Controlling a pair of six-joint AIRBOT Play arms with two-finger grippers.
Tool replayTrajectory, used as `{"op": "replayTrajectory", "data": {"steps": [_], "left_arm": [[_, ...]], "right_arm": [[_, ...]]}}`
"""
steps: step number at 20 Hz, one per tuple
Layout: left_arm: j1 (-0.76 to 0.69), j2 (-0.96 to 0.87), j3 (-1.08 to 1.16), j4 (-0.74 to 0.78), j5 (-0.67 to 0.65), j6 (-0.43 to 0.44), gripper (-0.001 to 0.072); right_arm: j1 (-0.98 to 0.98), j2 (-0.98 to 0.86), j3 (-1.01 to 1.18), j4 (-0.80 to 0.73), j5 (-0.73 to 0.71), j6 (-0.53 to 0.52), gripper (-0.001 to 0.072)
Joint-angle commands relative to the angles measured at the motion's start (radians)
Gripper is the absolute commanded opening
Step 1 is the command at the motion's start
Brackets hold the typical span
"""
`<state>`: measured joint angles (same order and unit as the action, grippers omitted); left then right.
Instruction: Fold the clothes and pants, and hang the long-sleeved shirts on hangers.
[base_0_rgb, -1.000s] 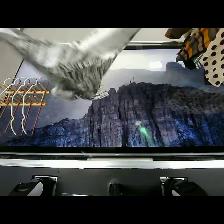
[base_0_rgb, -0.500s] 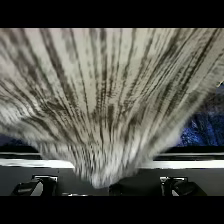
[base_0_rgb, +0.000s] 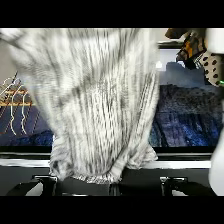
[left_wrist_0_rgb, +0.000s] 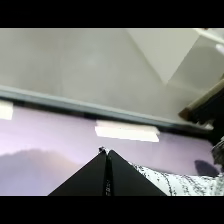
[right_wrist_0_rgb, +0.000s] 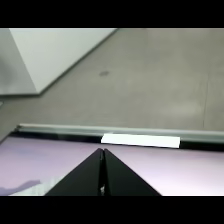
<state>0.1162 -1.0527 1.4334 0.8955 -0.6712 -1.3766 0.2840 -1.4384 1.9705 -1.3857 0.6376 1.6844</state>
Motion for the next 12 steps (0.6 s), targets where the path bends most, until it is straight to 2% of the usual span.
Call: {"op": "replayTrajectory", "data": {"steps": [1,3,6,7,8,9,10,11,12], "left_arm": [[-0.027,-0.262,-0.037,-0.001,0.035,0.055,0.0019],[-0.040,-0.383,-0.037,-0.003,0.036,0.056,0.0019],[-0.050,-0.505,-0.037,-0.003,0.029,-0.045,0.0019],[-0.050,-0.528,-0.037,-0.003,0.018,-0.080,0.0020],[-0.049,-0.539,-0.037,-0.003,0.003,-0.108,0.0027],[-0.046,-0.540,-0.036,-0.003,-0.014,-0.124,0.0143],[-0.038,-0.531,-0.032,-0.004,-0.040,-0.143,0.0379],[-0.019,-0.518,-0.016,-0.006,-0.092,-0.163,0.0643],[0.006,-0.501,0.007,-0.005,-0.160,-0.173,0.0693]], "right_arm": [[0.000,-0.250,0.002,-0.004,0.014,0.114,0.0033],[0.000,-0.352,0.002,-0.002,0.089,0.172,0.0057],[0.000,-0.437,0.001,0.014,0.219,0.210,0.0090],[0.000,-0.447,0.001,0.014,0.270,0.212,0.0124],[0.000,-0.447,0.001,0.013,0.320,0.211,0.0239],[-0.002,-0.440,0.001,0.013,0.369,0.200,0.0380],[-0.008,-0.423,0.002,0.013,0.423,0.161,0.0514],[-0.014,-0.399,0.002,0.011,0.483,0.109,0.0564],[-0.029,-0.363,0.002,0.009,0.558,0.035,0.0565]]}}
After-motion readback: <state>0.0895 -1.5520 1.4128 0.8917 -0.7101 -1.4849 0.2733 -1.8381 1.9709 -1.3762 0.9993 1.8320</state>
